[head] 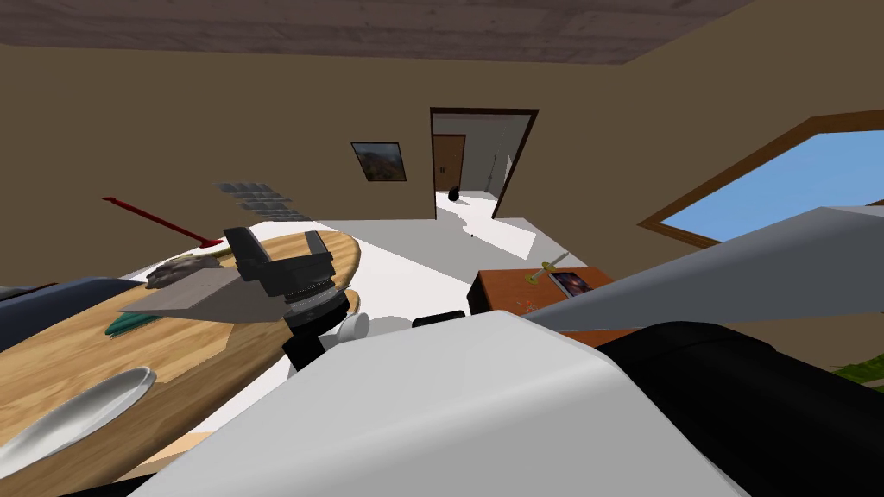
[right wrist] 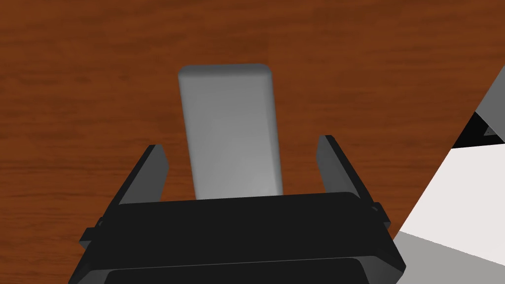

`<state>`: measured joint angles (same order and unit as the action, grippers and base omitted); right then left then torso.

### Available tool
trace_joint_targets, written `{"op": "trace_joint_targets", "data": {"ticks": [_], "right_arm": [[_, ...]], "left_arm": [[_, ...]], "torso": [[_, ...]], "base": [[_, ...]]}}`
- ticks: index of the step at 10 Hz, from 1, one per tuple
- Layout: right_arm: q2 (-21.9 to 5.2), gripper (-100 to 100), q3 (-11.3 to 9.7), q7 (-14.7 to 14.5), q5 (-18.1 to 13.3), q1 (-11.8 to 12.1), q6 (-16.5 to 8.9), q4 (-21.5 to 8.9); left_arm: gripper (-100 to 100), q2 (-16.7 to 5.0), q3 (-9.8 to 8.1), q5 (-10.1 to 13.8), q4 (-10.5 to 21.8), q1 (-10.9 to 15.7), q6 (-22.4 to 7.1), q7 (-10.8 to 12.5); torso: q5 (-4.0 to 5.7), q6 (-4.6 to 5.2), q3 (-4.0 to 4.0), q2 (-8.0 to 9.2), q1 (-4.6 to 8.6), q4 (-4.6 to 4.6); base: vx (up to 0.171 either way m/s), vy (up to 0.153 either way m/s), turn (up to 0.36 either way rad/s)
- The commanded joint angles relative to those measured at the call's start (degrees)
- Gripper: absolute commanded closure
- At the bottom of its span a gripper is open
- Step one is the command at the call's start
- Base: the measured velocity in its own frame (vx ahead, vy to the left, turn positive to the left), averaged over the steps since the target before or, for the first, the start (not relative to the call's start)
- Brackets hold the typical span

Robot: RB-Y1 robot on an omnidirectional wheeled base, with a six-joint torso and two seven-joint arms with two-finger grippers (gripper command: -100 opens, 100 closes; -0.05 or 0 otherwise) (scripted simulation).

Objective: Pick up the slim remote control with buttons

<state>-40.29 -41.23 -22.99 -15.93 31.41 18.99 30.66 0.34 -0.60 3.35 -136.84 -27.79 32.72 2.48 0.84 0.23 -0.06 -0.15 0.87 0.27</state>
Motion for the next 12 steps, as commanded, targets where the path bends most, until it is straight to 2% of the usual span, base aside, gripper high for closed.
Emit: {"op": "trace_joint_targets", "data": {"ticks": [1, 2, 6, 7, 8, 12], "right_arm": [[0.0, -100, 0.0, 0.0, 0.0, 0.0, 0.0, 0.0], [-0.03, 100, -0.03, 0.09, 0.0, 0.02, -0.16, 0.15], [-0.04, 100, -0.01, 0.12, 0.02, 0.04, -0.13, 0.13], [-0.04, 0, -0.01, 0.11, 0.01, 0.04, -0.13, 0.13], [-1.65, 100, -0.32, 0.32, 0.37, 1.09, 0.74, 1.39], [-3.73, 100, -0.61, 0.46, 0.85, 2.44, 2.08, 2.48]], "left_arm": [[0, 0.0, 0.0, 0.0, 0.0, 0.0, 0.0, 0.0], [0, 0.0, 0.0, 0.0, 0.0, 0.0, 0.0, 0.0], [0, 0.0, 0.0, 0.0, 0.0, 0.0, 0.0, 0.0], [0, 0.0, 0.0, 0.0, 0.0, 0.0, 0.0, 0.0], [0, 0.0, 0.0, 0.0, 0.0, 0.0, 0.0, 0.0], [0, 0.0, 0.0, 0.0, 0.0, 0.0, 0.0, 0.0]], "torso": [[0.0, 0.0, 0.0, 0.0, 0.0, 0.0], [0.01, 0.0, -0.01, 0.01, 0.02, 0.0], [0.05, -0.02, -0.03, 0.03, 0.06, 0.02], [0.04, -0.01, -0.02, 0.03, 0.06, 0.02], [0.04, -0.01, -0.02, 0.03, 0.06, 0.02], [0.02, 0.0, -0.02, 0.03, 0.06, 0.01]], "base": [[0.0, 0.0, 0.0], [0.0, 0.0, 0.0], [0.0, 0.0, 0.0], [0.0, 0.0, 0.0], [0.0, 0.0, 0.0], [0.0, 0.0, 0.0]]}}
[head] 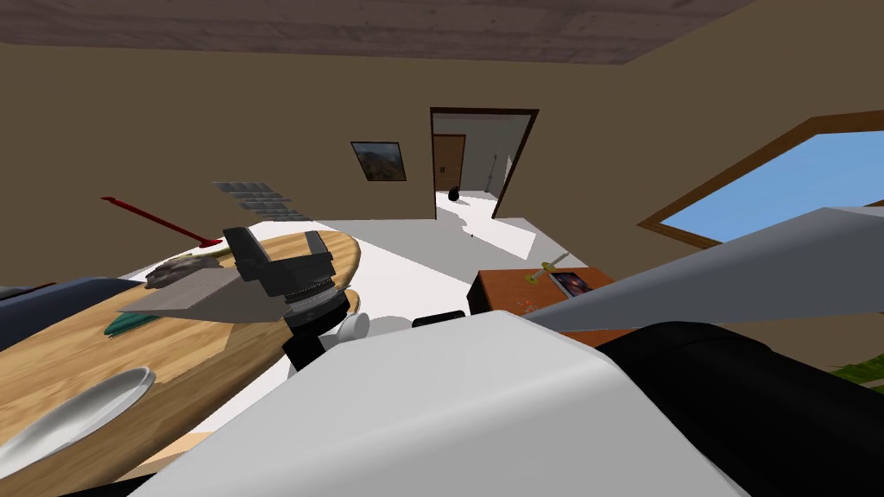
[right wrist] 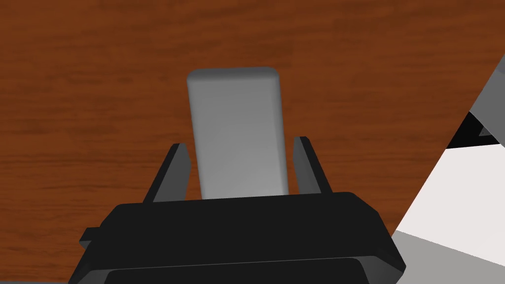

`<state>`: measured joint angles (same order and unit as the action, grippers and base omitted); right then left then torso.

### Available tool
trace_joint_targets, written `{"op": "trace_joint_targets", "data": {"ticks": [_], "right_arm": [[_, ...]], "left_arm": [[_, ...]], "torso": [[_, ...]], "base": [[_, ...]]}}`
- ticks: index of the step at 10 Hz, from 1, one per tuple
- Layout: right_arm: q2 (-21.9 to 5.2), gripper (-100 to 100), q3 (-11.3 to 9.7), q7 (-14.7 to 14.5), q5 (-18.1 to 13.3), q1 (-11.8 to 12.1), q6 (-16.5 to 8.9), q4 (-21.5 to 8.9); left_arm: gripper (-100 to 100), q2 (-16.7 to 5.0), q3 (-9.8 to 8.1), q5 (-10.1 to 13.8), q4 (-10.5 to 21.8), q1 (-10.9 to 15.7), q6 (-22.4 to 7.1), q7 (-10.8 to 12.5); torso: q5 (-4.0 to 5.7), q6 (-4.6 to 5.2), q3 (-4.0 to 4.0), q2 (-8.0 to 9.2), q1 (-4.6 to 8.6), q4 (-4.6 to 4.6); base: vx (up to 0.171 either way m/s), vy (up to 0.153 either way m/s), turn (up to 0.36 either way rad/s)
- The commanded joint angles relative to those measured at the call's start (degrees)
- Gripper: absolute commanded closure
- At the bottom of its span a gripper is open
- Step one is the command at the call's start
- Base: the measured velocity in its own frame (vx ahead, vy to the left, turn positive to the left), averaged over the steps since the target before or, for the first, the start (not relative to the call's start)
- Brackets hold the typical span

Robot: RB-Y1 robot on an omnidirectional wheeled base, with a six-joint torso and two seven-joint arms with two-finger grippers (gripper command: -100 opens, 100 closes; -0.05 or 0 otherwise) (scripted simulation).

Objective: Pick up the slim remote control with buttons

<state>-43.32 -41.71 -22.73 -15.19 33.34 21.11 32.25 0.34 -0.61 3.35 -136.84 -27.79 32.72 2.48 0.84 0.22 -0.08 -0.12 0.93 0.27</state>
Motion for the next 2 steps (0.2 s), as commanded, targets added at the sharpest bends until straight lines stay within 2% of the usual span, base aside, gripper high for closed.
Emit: {"op": "trace_joint_targets", "data": {"ticks": [1, 2], "right_arm": [[0.0, 100, 0.0, 0.0, 0.0, 0.0, 0.0, 0.0], [-0.12, 0, -0.02, 0.04, 0.02, 0.08, 0.04, 0.07]], "left_arm": [[0, 0.0, 0.0, 0.0, 0.0, 0.0, 0.0, 0.0], [0, 0.0, 0.0, 0.0, 0.0, 0.0, 0.0, 0.0]], "torso": [[0.0, 0.0, 0.0, 0.0, 0.0, 0.0], [0.03, 0.0, 0.0, -0.01, -0.01, 0.01]], "base": [[0.0, 0.0, 0.0], [0.0, 0.0, 0.0]]}}
